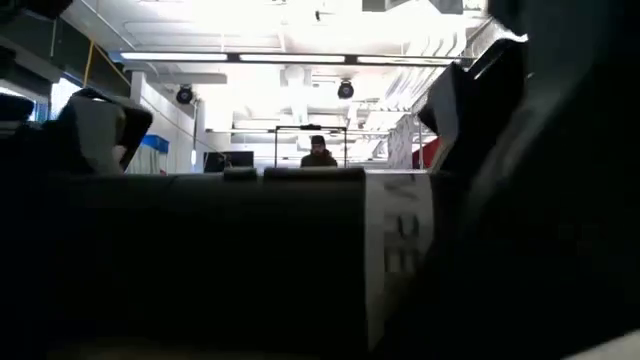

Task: Insert battery
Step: Open the remote battery compartment

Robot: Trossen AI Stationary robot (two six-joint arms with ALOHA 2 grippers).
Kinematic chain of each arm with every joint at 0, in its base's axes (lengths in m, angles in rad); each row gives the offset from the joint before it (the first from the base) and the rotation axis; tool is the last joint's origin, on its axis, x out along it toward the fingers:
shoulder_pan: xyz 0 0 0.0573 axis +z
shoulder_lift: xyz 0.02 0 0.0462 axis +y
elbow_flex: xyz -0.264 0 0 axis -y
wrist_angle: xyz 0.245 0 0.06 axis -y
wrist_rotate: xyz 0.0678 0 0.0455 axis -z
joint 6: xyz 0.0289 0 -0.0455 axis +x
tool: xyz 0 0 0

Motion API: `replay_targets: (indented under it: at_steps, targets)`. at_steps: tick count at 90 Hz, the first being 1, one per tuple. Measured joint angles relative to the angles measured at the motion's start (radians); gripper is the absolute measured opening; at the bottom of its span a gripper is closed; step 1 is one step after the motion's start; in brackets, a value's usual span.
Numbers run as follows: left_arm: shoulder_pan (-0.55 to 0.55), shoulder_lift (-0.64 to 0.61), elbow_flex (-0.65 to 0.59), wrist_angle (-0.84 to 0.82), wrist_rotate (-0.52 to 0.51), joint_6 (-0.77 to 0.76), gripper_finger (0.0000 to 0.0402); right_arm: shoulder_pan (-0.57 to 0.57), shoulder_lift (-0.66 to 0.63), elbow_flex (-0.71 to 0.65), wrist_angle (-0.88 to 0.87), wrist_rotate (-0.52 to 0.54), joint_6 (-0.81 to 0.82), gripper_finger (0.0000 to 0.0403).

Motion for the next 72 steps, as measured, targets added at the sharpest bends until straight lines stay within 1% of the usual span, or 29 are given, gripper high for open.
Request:
replay_targets:
  at_steps: [11, 23, 31, 47, 65, 72]
  targets:
    - [0.014, -0.043, 0.0, -0.087, 0.006, 0.009, 0.0155, -0.033, -0.01, 0.0, 0.001, -0.109, 0.083, 0.0062]
    - [0.03, -0.074, 0.0, -0.12, 0.011, 0.053, 0.0149, -0.048, -0.028, -0.003, -0.015, -0.132, 0.099, 0.0056]
    - [0.033, -0.088, 0.0, -0.125, 0.009, 0.087, 0.0157, -0.064, -0.045, -0.003, -0.047, -0.161, 0.122, 0.0056]
    - [0.033, -0.098, 0.001, -0.133, 0.001, 0.135, 0.0186, -0.1, -0.059, -0.003, -0.067, -0.285, 0.146, 0.0056]
    - [0.039, -0.099, 0.003, -0.209, -0.002, 0.138, 0.0209, -0.136, -0.061, -0.003, -0.093, -0.383, 0.104, 0.0056]
    - [0.038, -0.106, 0.002, -0.229, -0.034, 0.176, 0.0213, -0.151, -0.071, -0.002, -0.15, -0.411, 0.093, 0.0056]
